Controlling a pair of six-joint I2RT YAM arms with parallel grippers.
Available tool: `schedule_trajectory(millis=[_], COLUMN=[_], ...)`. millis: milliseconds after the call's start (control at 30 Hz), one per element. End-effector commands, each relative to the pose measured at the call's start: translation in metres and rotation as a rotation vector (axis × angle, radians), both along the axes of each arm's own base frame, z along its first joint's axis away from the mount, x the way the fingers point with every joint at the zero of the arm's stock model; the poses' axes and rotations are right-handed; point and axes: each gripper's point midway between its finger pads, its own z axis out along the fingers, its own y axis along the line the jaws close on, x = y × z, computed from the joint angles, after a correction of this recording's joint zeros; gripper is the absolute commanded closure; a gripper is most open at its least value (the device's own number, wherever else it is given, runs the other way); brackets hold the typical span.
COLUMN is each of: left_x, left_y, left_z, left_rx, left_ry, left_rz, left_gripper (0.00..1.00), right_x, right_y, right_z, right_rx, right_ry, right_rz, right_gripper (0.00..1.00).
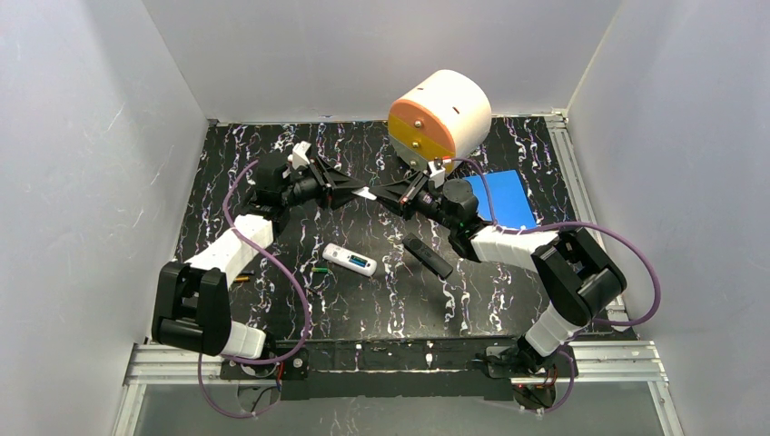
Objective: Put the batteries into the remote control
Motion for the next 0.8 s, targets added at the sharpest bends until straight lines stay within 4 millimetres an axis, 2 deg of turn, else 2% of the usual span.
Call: schedule_trajectory(millis=[0,67,133,267,367,433,633,767], left_x=[-0.003,-0.005,-0.007,-0.014,-0.025,-0.038,-0.067,-0.079], left_y=[0.002,0.005,0.011,0.033,0.060,0.075,0.110,0.111], left_z=[0.001,-0.007,-0.019,-0.045,-0.070,-0.082,-0.112,-0.129], left_rx=[0.007,0.026,0.062,0.159,0.304,0.433,0.703,0.713], left_ry=[-0.028,-0.022,-0.017,0.012,0.063,0.077,0.111,0.145], left_rz=[-0.006,0.001,0.008,0.041,0.070,0.058,0.037,0.011], left_gripper=[0.55,0.40,0.30,0.19,0.07,0.06,0.14,0.15], right_x=[-0.005,-0.006,-0.006,-0.010,-0.017,-0.025,-0.054,-0.065], right_y=[0.000,0.000,0.000,-0.002,0.000,0.005,0.025,0.032], right_z=[0.018,0.006,-0.004,-0.031,-0.055,-0.072,-0.105,-0.130], right_rx=[0.002,-0.053,-0.099,-0.196,-0.289,-0.340,-0.392,-0.432], right_ry=[-0.078,-0.061,-0.048,-0.014,-0.003,0.013,0.051,0.086], right_rz=[0.008,0.016,0.020,0.037,0.061,0.077,0.106,0.113], right_gripper=[0.96,0.98,0.99,0.99,0.99,0.99,0.99,0.99])
